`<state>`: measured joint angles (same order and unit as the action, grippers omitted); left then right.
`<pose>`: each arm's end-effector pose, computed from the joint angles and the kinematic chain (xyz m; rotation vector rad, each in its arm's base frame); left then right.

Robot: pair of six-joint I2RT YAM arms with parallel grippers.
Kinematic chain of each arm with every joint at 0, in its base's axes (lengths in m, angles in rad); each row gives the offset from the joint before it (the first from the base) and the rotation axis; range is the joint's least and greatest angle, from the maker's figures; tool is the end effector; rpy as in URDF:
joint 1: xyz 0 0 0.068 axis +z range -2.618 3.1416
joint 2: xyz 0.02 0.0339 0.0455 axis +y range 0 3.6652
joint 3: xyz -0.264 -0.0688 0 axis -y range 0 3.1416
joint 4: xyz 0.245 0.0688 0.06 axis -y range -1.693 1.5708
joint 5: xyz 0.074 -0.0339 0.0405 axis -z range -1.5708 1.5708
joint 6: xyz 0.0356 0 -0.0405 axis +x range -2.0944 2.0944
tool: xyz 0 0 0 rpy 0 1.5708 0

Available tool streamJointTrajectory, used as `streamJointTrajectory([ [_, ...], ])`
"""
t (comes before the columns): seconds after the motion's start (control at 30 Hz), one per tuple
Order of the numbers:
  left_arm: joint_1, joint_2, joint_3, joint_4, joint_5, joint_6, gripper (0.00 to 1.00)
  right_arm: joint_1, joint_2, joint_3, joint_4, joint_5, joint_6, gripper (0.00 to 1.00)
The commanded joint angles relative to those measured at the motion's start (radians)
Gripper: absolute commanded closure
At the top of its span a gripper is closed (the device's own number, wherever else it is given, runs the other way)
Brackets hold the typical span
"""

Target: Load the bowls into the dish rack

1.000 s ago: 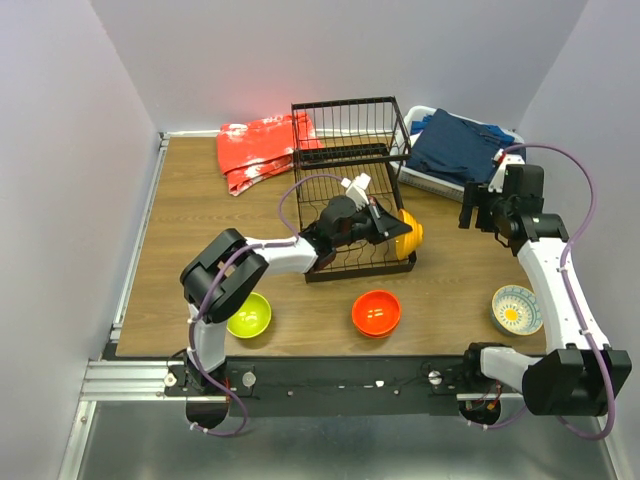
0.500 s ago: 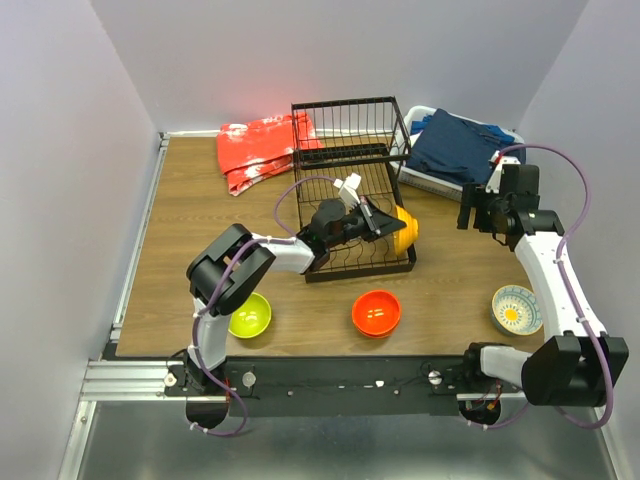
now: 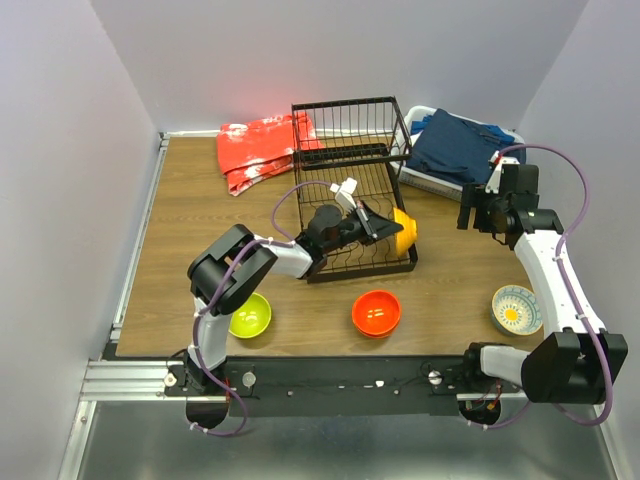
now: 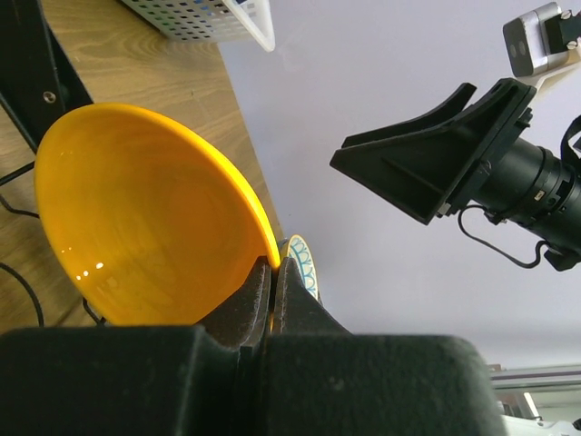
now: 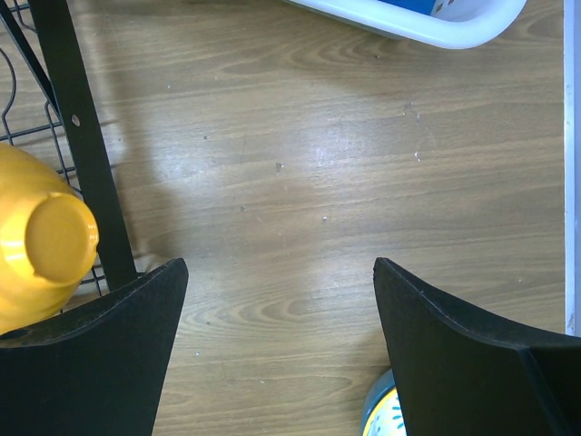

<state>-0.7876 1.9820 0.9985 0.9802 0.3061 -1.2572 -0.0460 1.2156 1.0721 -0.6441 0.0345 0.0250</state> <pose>0.2881 -0.3046 0.1844 -0.1567 1.9006 -1.7548 0.2562 -0.0130 0.3077 0.1005 2.3562 -0.0509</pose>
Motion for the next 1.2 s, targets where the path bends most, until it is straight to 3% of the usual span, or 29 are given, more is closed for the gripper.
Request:
streamJointTrajectory([
  [0.0, -0.018, -0.008, -0.057, -0.103, -0.038, 0.030, 1.00, -0.006, -0.018, -0.011, 0.021, -0.021, -0.005, 0.09],
  [0.6, -0.019, -0.061, -0.087, -0.163, -0.081, 0.038, 1.00, -0.008, 0.002, -0.014, 0.031, -0.025, -0.002, 0.09],
  [0.83, -0.012, -0.072, -0.049, -0.127, -0.053, 0.108, 0.67, -0.008, 0.012, 0.000, 0.031, -0.025, -0.005, 0.09],
  [1.03, 0.014, -0.140, -0.052, -0.135, -0.004, 0.192, 0.61, -0.008, 0.028, 0.038, 0.032, -0.027, -0.016, 0.11],
  [1.17, 0.043, -0.187, -0.054, -0.233, 0.048, 0.286, 0.55, -0.008, 0.032, 0.057, 0.027, -0.030, -0.014, 0.11],
])
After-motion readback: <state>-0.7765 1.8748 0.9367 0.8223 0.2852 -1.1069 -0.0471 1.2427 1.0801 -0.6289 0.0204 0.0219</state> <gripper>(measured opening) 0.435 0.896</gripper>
